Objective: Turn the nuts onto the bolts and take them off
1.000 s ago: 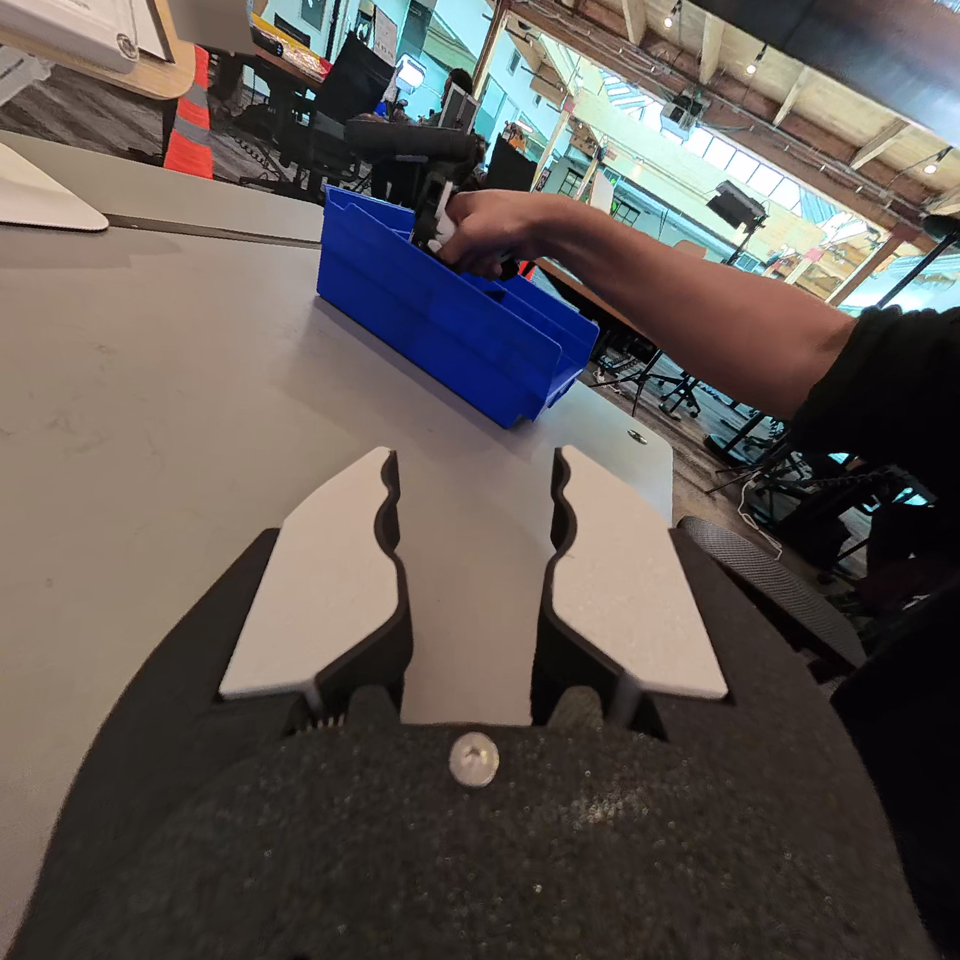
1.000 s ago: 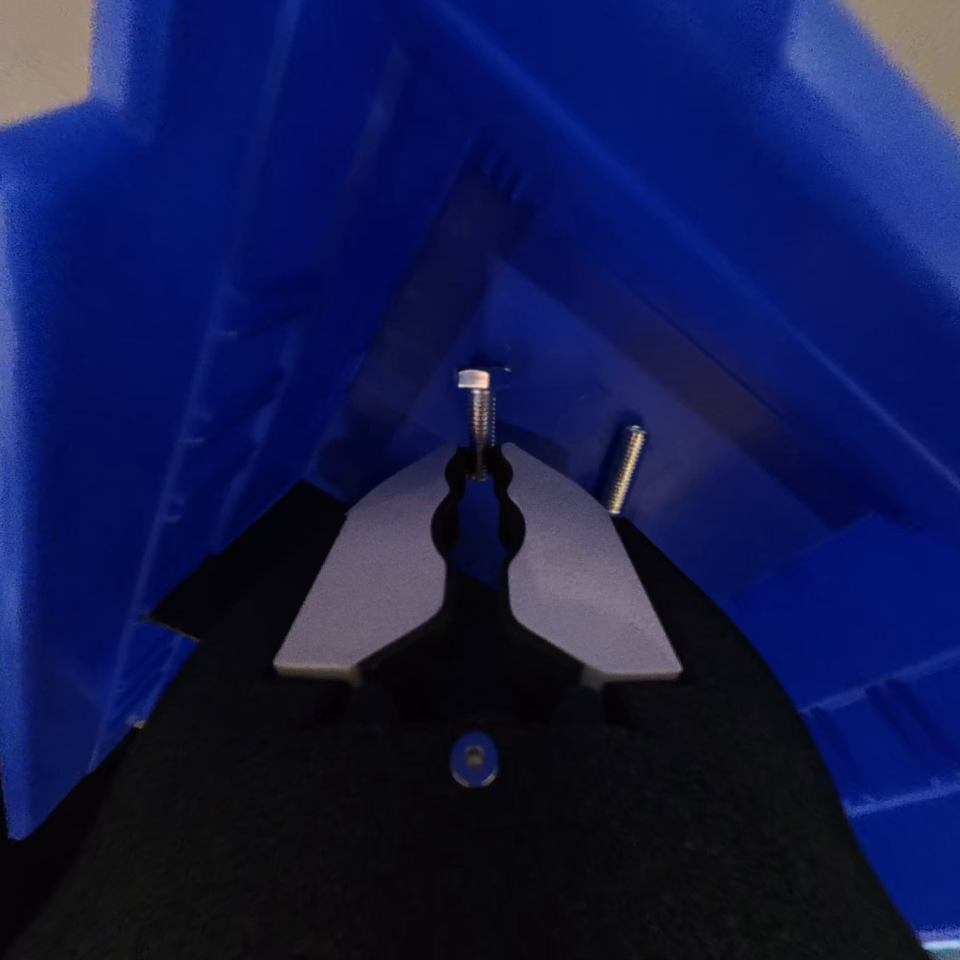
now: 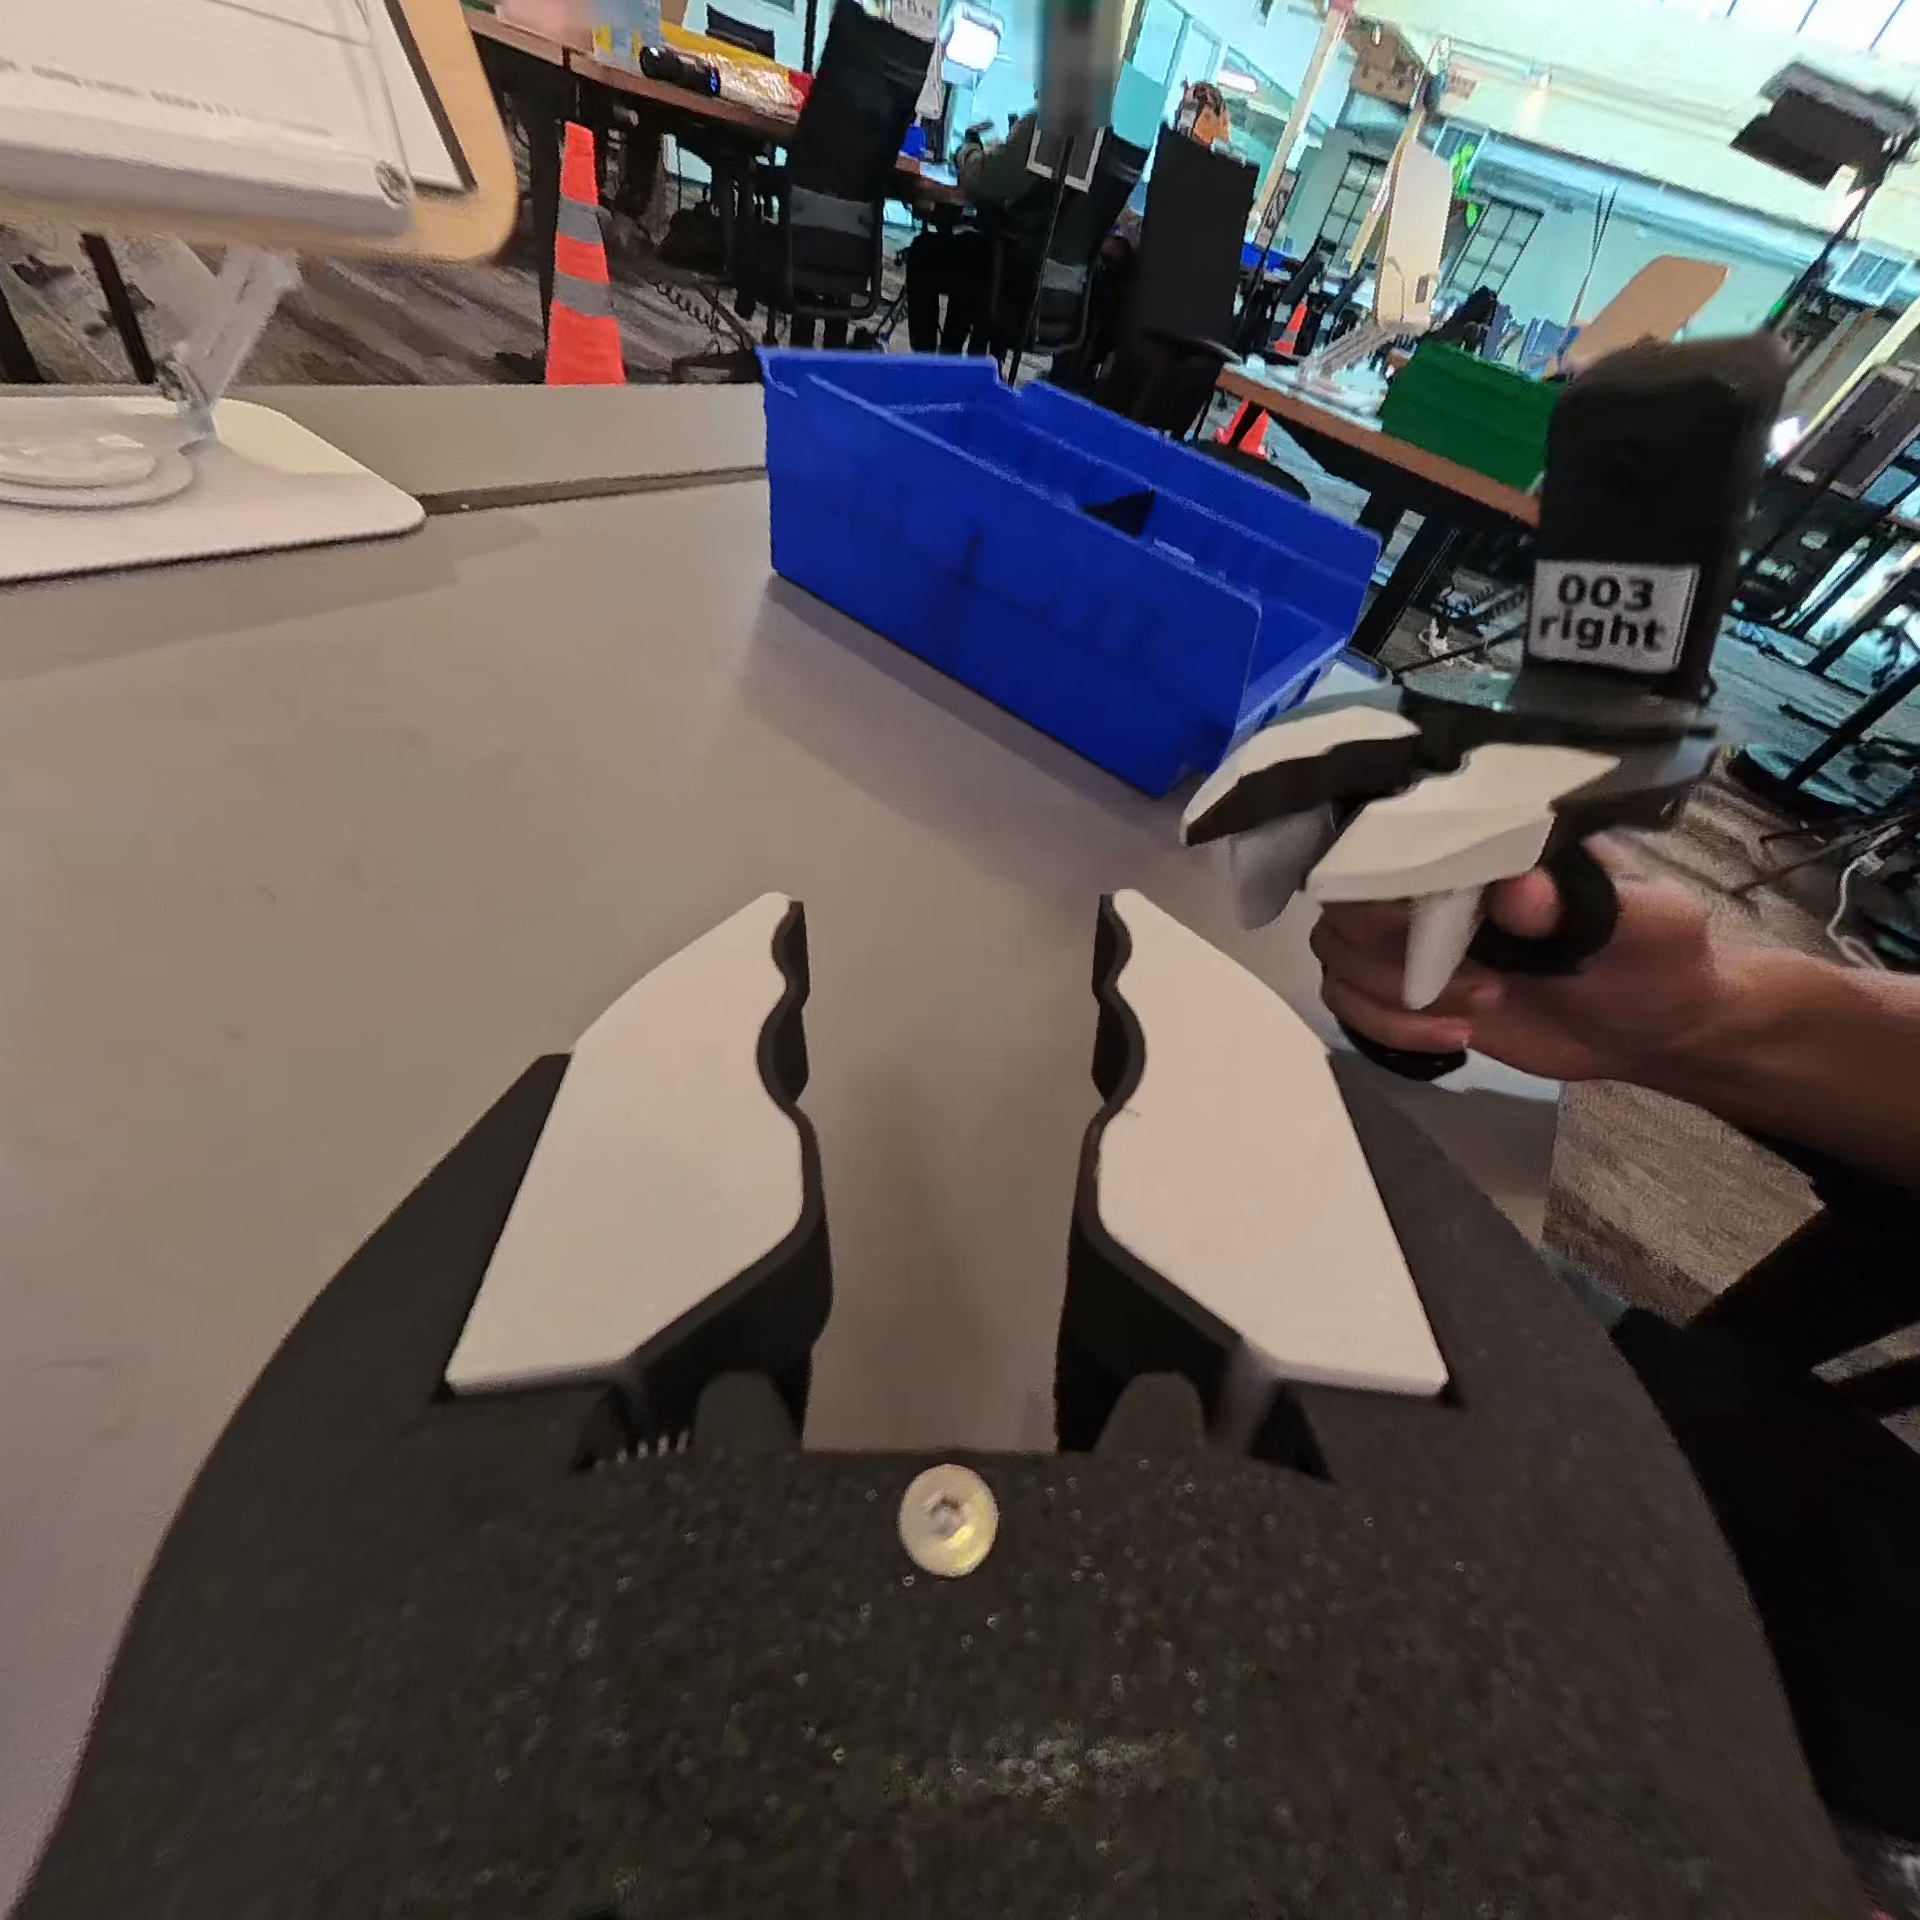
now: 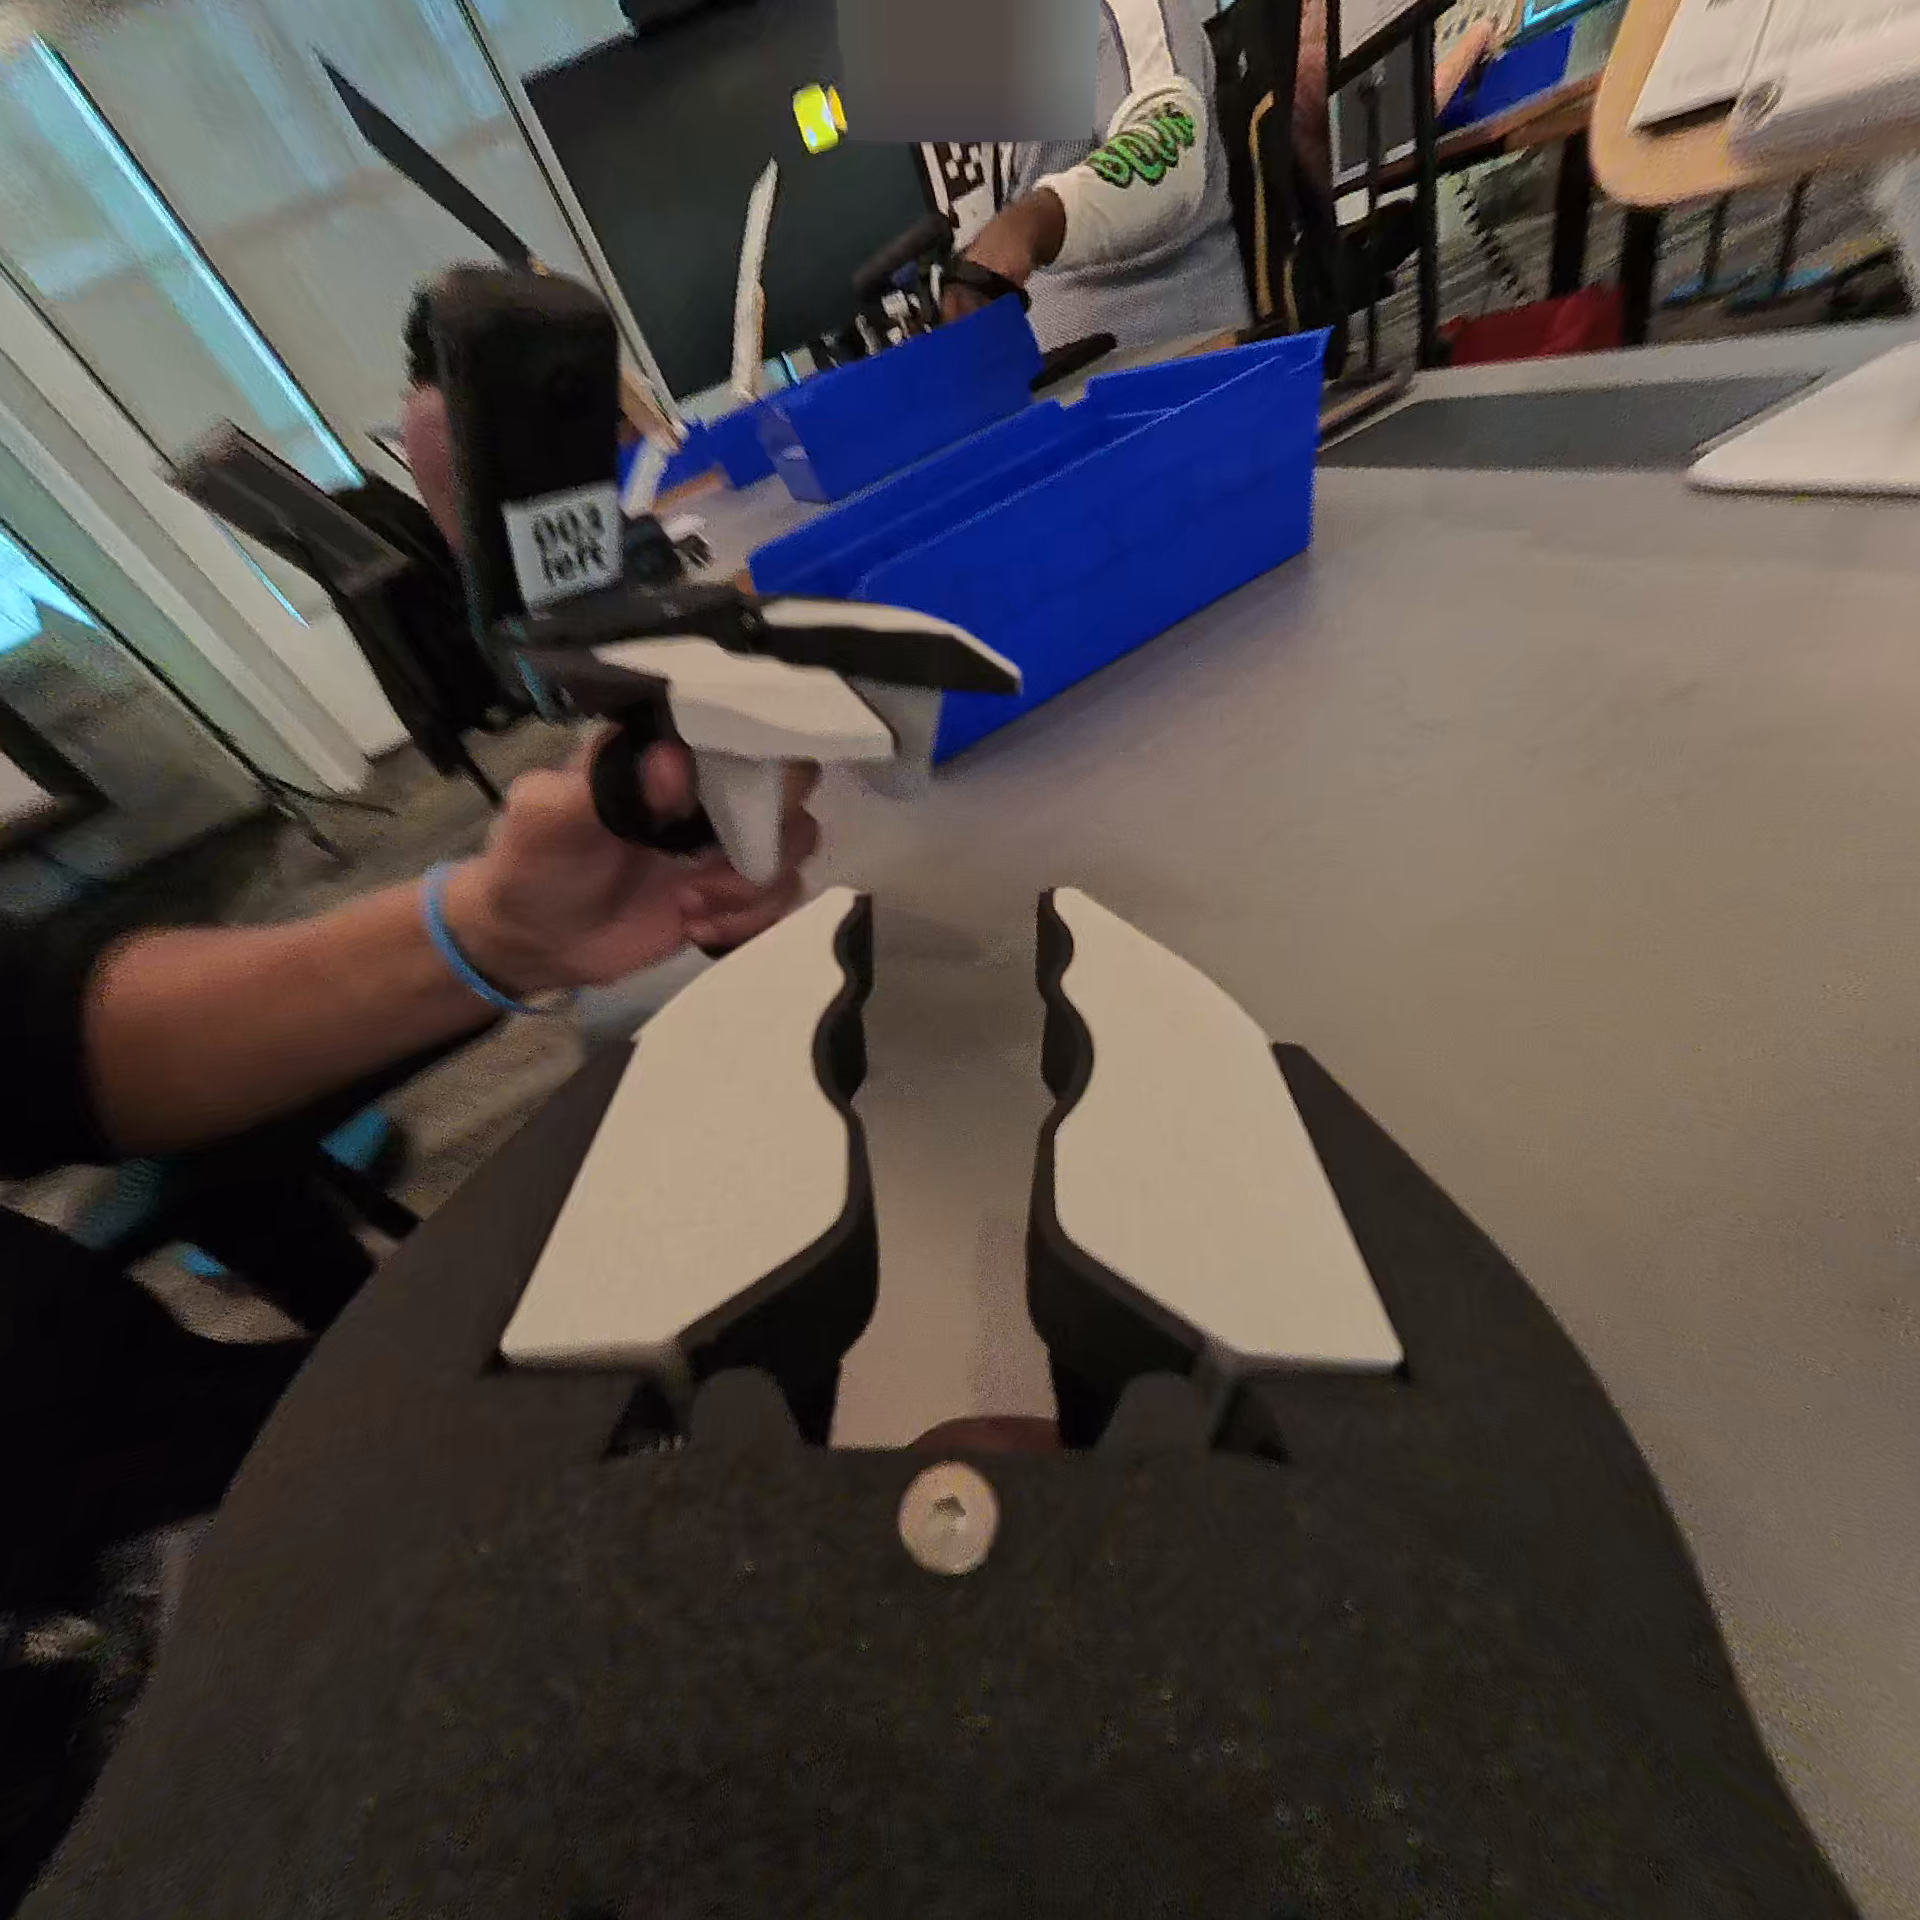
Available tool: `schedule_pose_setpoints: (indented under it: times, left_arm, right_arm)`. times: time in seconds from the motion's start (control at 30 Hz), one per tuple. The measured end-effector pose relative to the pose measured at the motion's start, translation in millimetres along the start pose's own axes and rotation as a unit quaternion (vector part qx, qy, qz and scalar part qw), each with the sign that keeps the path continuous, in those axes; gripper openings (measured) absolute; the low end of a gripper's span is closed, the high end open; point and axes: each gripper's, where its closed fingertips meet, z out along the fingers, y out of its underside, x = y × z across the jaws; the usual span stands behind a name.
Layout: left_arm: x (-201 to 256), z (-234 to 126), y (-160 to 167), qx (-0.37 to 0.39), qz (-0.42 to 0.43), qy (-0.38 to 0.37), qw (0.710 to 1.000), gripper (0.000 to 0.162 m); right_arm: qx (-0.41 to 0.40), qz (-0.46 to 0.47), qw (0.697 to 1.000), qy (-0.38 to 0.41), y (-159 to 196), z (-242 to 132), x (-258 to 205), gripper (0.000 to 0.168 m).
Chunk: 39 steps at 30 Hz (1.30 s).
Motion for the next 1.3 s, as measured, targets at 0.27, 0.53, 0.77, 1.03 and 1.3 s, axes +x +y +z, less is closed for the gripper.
schedule_pose_setpoints:
  times: [0.27,0.53,0.77,1.03,1.3]
  left_arm:
    - [-58.2,-86.1,-69.2,-0.018,-0.003,-0.06,0.998,0.053]
    - [-236.5,-146.7,-57.7,-0.255,0.042,-0.269,0.928,0.053]
    - [-326.1,-117.1,-12.7,-0.402,0.075,-0.213,0.887,0.052]
    - [-363.4,-100.7,17.7,-0.504,0.172,-0.092,0.842,0.049]
    - [-365.0,-86.4,30.1,-0.514,0.201,-0.041,0.833,0.018]
  right_arm:
    - [0.018,-0.098,0.995,0.026,-7.2,-7.0,-6.8,0.016]
    - [0.008,-0.118,0.993,0.014,-5.8,-0.8,-9.7,0.013]
    - [0.005,-0.104,0.995,0.004,-4.6,3.4,-10.1,0.012]
    - [-0.001,-0.117,0.993,0.008,-2.9,2.5,-7.6,0.012]
    - [-0.004,-0.112,0.994,0.013,-2.3,4.3,-3.4,0.012]
